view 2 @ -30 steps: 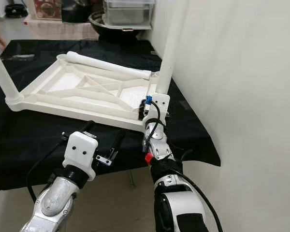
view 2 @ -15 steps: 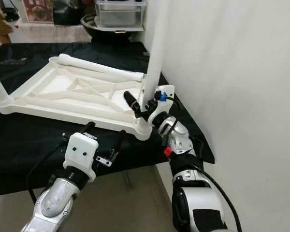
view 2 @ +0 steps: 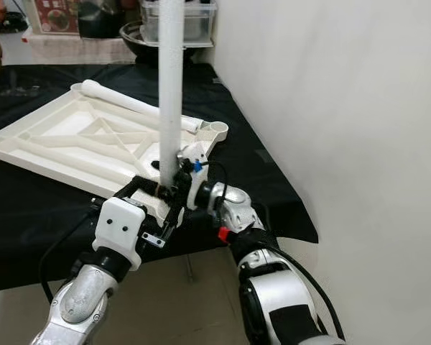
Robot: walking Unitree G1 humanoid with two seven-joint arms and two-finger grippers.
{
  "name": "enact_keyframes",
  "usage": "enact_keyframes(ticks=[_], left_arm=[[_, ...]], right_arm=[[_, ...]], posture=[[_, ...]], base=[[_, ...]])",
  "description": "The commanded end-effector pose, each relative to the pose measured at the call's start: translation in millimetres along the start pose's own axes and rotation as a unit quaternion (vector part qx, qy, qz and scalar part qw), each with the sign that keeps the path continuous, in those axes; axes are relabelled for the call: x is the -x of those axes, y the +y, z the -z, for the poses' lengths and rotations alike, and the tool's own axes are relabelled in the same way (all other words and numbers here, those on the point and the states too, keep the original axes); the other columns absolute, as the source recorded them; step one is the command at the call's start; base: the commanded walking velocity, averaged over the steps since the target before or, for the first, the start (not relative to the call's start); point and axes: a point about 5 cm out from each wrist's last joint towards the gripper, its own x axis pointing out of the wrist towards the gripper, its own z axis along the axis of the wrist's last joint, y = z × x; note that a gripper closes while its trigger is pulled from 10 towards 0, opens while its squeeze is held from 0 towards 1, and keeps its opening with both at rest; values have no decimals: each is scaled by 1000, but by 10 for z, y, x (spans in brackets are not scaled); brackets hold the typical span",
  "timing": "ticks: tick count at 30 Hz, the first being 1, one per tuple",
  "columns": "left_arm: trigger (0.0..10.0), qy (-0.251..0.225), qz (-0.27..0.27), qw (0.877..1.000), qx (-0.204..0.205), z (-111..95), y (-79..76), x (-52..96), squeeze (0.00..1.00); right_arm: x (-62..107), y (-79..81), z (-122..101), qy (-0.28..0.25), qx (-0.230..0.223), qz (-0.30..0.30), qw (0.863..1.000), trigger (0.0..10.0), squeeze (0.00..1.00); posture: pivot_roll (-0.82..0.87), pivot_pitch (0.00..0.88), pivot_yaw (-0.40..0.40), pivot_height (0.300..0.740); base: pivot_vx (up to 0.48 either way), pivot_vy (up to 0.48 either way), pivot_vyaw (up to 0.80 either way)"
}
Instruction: Building children table
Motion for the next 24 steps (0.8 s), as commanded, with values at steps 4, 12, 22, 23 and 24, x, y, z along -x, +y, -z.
enact_keyframes(ticks=[4, 12, 22, 23, 24], left_arm=[[10000, 6, 0, 1000, -5, 36, -4, 7, 0], [10000, 5, -1, 1000, -6, 38, -2, -2, 0], [10000, 6, 1, 1000, -5, 44, -10, -2, 0], [10000, 7, 1, 1000, -4, 45, -11, 0, 0], [10000, 7, 2, 1000, -4, 45, -13, -2, 0]], right_arm=[[47, -223, -97, -23, -5, 159, 987, 0, 0], [346, -475, 68, 20, 25, 461, 887, 0, 0], [211, -241, 80, -22, -36, 485, 874, 10000, 1000], [170, -217, 45, -37, -41, 463, 885, 10000, 1000], [162, -217, 7, -49, -36, 457, 888, 10000, 1000]], posture=[[115, 32, -109, 740], [115, 29, -110, 740], [109, 37, -109, 740], [109, 37, -109, 740], [112, 39, -114, 740]], base=[[0, 0, 0], [0, 0, 0], [0, 0, 0], [0, 0, 0], [0, 0, 0]])
